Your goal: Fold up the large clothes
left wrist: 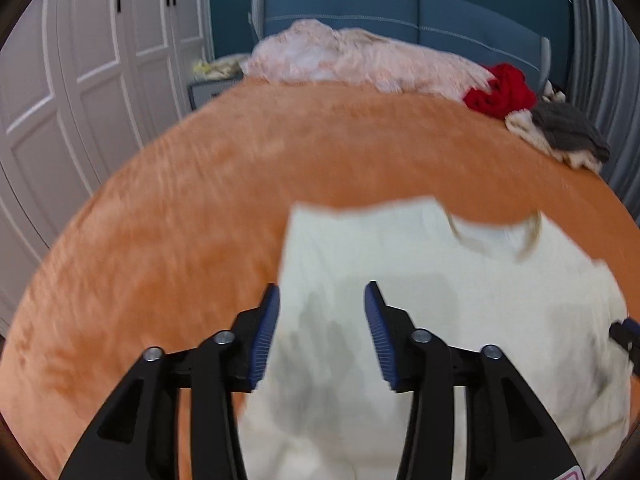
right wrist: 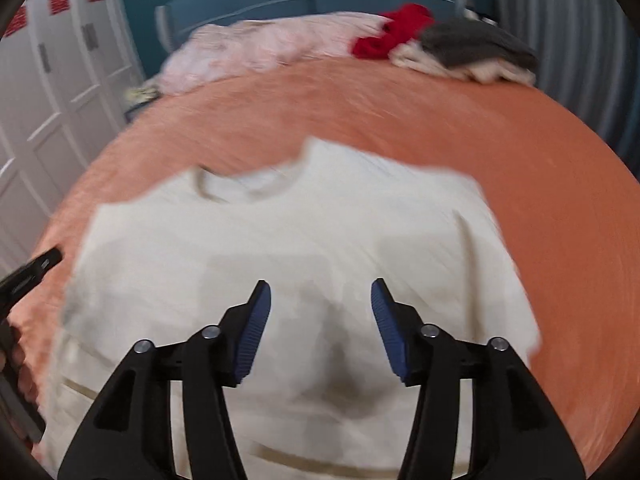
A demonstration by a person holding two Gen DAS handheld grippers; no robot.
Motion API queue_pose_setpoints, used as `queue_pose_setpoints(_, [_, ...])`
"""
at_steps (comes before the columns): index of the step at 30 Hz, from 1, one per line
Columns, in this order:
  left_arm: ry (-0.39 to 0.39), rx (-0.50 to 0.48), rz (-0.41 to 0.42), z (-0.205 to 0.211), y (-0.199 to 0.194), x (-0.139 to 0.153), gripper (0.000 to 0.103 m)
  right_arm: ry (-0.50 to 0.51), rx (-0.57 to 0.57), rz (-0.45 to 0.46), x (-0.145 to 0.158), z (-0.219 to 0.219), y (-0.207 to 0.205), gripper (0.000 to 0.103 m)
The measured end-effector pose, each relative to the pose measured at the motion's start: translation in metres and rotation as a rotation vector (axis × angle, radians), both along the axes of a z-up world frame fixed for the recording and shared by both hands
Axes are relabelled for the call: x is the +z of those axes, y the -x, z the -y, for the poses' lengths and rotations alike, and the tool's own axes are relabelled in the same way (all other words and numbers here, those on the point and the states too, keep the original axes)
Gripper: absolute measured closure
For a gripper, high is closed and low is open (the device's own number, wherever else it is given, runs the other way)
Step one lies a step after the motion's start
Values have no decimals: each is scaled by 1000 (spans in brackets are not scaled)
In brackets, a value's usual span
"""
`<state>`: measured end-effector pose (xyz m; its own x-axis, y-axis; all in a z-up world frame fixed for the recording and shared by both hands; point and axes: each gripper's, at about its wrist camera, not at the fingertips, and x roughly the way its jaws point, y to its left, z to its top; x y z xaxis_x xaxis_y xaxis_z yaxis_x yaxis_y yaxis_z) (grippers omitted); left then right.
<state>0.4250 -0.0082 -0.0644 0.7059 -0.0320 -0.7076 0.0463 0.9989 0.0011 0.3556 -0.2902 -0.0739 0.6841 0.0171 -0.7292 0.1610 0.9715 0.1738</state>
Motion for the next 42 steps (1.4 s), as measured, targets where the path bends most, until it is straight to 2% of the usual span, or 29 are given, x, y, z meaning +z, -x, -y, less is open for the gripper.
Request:
queue_pose_setpoints(4, [12,32,-34,5,-63,6,56,-126,68,-9,6,-23,-72,48])
queue_pose_setpoints(8, [44,44,-128,9,-112,-20,56,-113,97,-44,-6,-48,-144,49])
queue_pose_setpoints(10, [52,49,-165,10,-125,-38,56,-101,119,-67,-16,-59,-172,49])
queue_pose_setpoints(14, [16,40,-198,15,-136,-72,56,-76,151,-113,-42,-75,-210,49])
queue_pose_setpoints(18, [-20,30,-173,17,-133,-94,55,-99,172,-180,-74,-81,-228,49])
queue_pose_setpoints(20, [-23,32,-144,17,-129,-96,55,-82,186,-199,-86,-87,-231,49])
queue_pose_setpoints(21, [-28,33,-132,18,-128,-98,55,-58,196,-176,-88,-91,-228,50])
queue_pose_setpoints(22, [-35,34,-123,19,-127,-99,55,-62,213,-162,-88,-92,-223,70])
queue_pose_setpoints(23, [-42,34,-110,20,-124,-100,55,-76,239,-156,-89,-93,-221,102])
queue_pose_setpoints(28, [-1,33,-88,12,-121,-101,54,-19,228,-69,-79,-96,-205,102])
queue_pose_setpoints(34, [-45,32,-85,16,-121,-104,54,-88,139,-84,-96,-76,-212,103])
queue_pose_setpoints(36, [-58,33,-91,16,-122,-104,54,-71,138,-96,-94,-78,-213,103])
queue_pose_setpoints(37, [-65,33,-95,18,-122,-104,53,-44,135,-97,-89,-80,-211,103])
queue_pose_setpoints(38, [-78,35,-102,18,-123,-103,53,5,105,-87,-81,-79,-205,97])
queue_pose_setpoints(42, [-99,32,-132,23,-122,-92,54,-24,29,6,-47,-39,-163,94])
